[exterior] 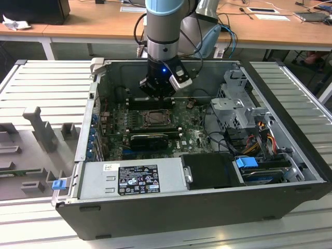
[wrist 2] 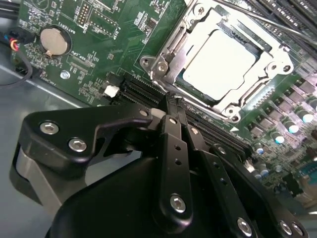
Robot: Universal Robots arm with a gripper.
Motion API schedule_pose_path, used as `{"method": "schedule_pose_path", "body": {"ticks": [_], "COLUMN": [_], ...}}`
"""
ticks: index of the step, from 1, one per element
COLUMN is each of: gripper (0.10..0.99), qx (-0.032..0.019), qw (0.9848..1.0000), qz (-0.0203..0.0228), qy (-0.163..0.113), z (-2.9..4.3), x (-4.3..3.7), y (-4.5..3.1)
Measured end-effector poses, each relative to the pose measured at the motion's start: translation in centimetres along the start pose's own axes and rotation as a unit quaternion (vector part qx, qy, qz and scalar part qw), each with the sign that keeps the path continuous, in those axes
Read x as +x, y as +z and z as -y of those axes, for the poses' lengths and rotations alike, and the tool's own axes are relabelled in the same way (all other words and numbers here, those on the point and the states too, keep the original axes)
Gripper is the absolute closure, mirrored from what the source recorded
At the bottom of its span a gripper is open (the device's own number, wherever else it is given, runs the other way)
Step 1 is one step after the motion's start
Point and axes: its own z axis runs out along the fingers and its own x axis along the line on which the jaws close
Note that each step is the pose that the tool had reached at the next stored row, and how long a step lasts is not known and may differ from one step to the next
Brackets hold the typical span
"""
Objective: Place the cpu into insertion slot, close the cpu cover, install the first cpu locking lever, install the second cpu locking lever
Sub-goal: 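Install the first cpu locking lever, then install the second cpu locking lever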
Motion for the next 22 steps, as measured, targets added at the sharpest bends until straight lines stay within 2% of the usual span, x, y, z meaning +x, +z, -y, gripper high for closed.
{"method": "schedule_pose_path", "body": {"ticks": [4,15,19,22], "gripper": [0.980,0.980,0.980,0.980], "qx": [0.0000,0.0000,0.0000,0.0000], "qw": [1.0000,1.0000,1.0000,1.0000], "qz": [0.0000,-0.0001,0.0000,-0.0001], "qy": [0.000,0.000,0.000,0.000], "z": [0.40,0.76,1.14,1.14], "x": [0.01,0.02,0.04,0.03], "y": [-0.03,-0.06,-0.10,-0.33]}}
